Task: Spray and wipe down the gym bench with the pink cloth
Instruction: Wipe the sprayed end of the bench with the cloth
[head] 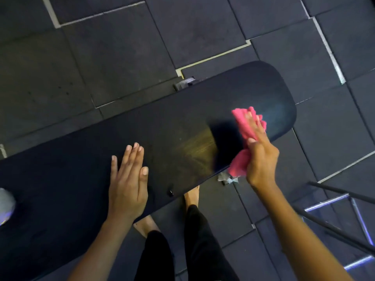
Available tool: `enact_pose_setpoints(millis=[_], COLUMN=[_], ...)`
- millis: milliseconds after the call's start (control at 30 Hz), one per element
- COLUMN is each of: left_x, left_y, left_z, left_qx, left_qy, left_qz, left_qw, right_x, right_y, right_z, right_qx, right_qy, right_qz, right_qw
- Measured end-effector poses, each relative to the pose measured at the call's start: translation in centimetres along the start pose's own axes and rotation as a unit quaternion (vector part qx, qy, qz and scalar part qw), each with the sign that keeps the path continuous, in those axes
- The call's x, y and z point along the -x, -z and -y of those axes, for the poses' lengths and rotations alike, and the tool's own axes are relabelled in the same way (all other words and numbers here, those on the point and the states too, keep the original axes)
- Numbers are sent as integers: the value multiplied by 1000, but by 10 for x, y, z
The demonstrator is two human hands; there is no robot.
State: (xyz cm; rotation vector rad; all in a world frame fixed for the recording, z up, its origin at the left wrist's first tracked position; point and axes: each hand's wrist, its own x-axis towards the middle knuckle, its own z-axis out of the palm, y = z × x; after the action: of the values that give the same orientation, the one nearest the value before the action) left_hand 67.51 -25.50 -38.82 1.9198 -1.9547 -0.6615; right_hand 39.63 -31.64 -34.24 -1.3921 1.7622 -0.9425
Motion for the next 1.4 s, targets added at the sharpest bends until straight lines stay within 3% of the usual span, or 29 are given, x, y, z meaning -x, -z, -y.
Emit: enact_pose_setpoints(millis=[67, 100, 167, 233, 333, 433, 767, 900, 967, 1033, 1100, 1133, 1200, 1300, 1400], left_x=[1, 2, 2, 3, 6, 9, 16, 16, 19, 23, 25, 26, 26, 26, 26], left_y=[-4, -5, -6, -6, -4, -1, 11, 17, 20, 23, 25, 25, 24, 23, 21], left_z=[1, 2, 3, 7, 15, 21, 42, 48, 52, 58, 62, 64, 65, 65, 65], left_qx=[-7, -9, -16, -25, -34, -39, -43, -49, -52, -53, -57, -59, -62, -62, -70], left_qy=[3, 4, 2, -6, -11, 7, -18, -19, 0, 18, 23, 21, 18, 19, 19], left_qz=[0, 1, 4, 10, 8, -4, 20, 22, 19, 15, 16, 17, 14, 4, -10], left_qw=[1000, 1000, 1000, 1000, 999, 999, 999, 998, 998, 998, 998, 998, 998, 998, 997], right_x=[-12, -16, -17, -11, -7, 2, 112, 112, 96, 74, 52, 42, 18, -5, -13], right_y=[-6, -12, -25, -33, -49, -70, -155, -156, -143, -124, -106, -100, -102, -126, -139], right_z=[-38, -49, -58, -59, -53, -36, 23, 50, 67, 77, 75, 70, 50, 13, 4], right_qx=[222, 299, 374, 384, 338, 300, 231, 68, -62, -113, -83, -52, 80, 311, 373], right_qy=[101, 136, 150, 120, 23, -19, 89, 39, -54, -138, -148, -129, -65, -53, -50], right_qz=[102, 109, 83, 35, -50, -70, 134, 184, 130, -2, -101, -111, -48, 25, 18], right_qw=[964, 938, 912, 915, 939, 951, 959, 980, 988, 984, 980, 984, 994, 949, 926])
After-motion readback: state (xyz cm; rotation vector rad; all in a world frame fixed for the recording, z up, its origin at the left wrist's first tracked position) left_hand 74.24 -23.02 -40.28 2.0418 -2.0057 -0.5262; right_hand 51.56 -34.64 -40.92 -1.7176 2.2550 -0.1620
